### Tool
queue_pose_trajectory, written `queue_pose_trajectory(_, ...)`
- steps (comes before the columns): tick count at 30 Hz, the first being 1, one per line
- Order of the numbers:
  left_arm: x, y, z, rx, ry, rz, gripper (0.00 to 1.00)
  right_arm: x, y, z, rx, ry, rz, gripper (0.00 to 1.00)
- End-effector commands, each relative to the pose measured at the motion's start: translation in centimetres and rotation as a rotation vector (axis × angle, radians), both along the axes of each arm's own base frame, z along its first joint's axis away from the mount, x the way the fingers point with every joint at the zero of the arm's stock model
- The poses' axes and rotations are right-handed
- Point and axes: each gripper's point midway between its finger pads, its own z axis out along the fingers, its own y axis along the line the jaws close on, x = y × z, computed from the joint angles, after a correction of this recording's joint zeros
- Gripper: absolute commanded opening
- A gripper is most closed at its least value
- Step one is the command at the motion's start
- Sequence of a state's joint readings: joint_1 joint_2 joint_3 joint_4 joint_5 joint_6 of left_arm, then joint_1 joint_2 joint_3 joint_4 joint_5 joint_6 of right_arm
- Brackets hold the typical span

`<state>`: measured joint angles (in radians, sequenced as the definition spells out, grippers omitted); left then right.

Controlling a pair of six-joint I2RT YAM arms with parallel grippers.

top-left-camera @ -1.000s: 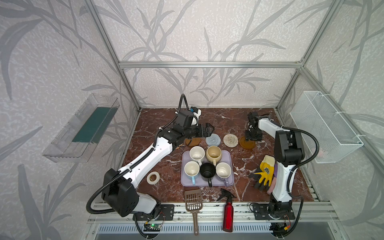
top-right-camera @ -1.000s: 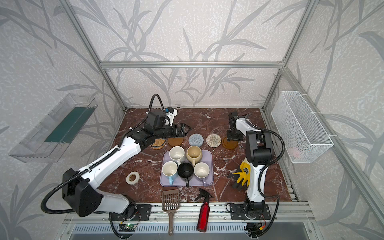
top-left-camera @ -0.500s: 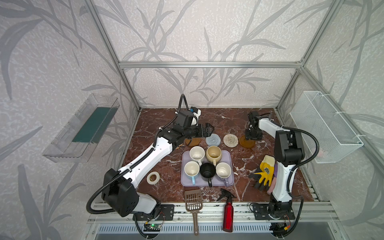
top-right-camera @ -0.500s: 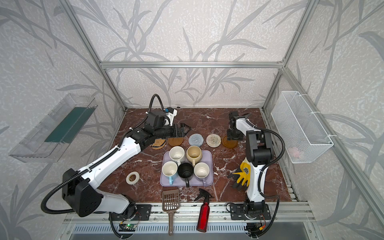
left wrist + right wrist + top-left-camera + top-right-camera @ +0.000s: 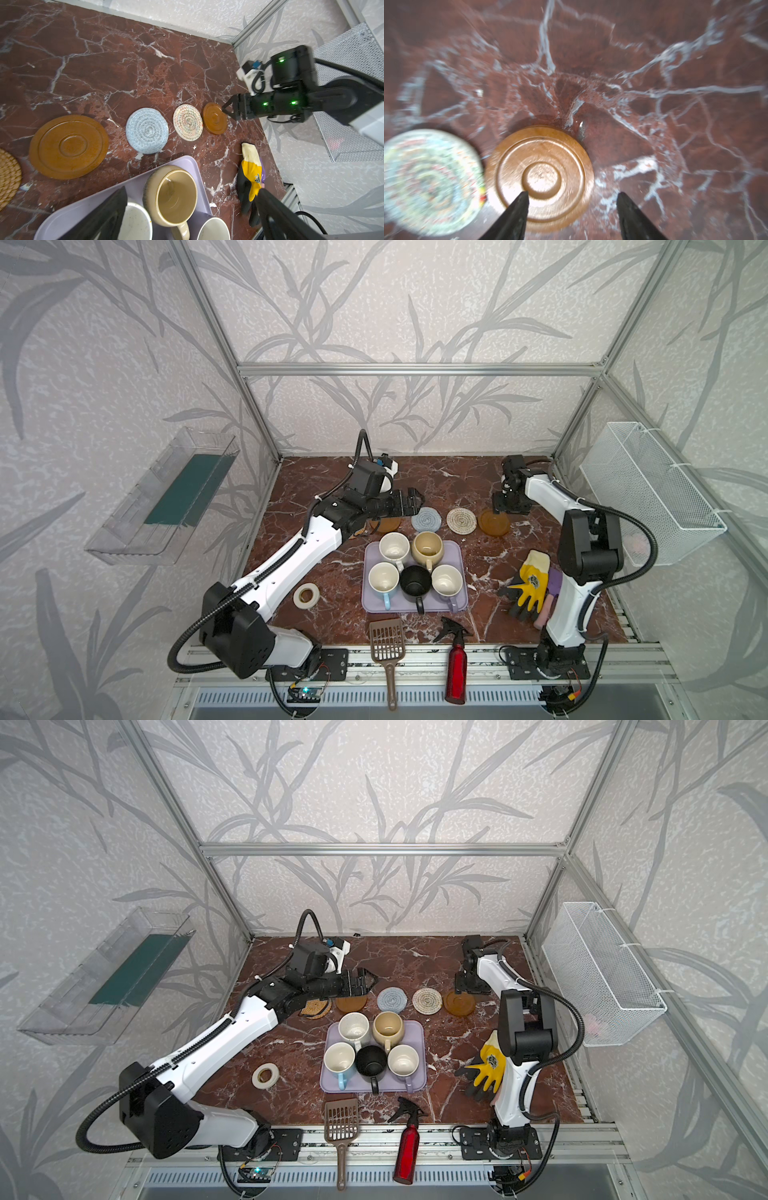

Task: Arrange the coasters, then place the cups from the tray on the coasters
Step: 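Swing the left gripper over the white speckled mug while the right arm draws back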

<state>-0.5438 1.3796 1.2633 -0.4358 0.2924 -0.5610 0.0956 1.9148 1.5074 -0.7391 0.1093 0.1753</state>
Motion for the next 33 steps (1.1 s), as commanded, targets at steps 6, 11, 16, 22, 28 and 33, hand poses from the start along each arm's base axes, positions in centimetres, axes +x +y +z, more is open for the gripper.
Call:
queue_pose_trajectory(6, -3.5, 3.1, -0.3, 0.083, 0.086, 0.038, 0.99, -3.6, 4.6, 9.1, 0.134, -0.180, 0.117, 0.99)
queue_pose_trajectory(11, -5.9, 5.3, -3.1, 0.193, 0.168, 0.050, 0.90, -7.0, 7.3, 13.2, 0.319, -0.320, 0.145, 0.99)
queue_pose_trajectory(16, -7.7, 6.1, -6.1, 0.273, 0.250, 0.059, 0.83, -11.3, 9.6, 15.3, 0.478, -0.341, 0.170, 0.99)
queue_pose_trajectory(22, -9.0, 6.7, -9.1, 0.347, 0.302, 0.077, 0.78, -14.3, 13.2, 15.1, 0.585, -0.322, 0.250, 0.99)
queue_pose_trajectory(28, -8.9, 6.1, -10.8, 0.395, 0.313, 0.081, 0.78, -15.2, 15.4, 14.6, 0.642, -0.292, 0.288, 1.00)
queue_pose_trajectory(33, -9.7, 4.7, -12.8, 0.431, 0.350, 0.039, 0.77, -16.0, 16.4, 14.3, 0.661, -0.258, 0.300, 0.99)
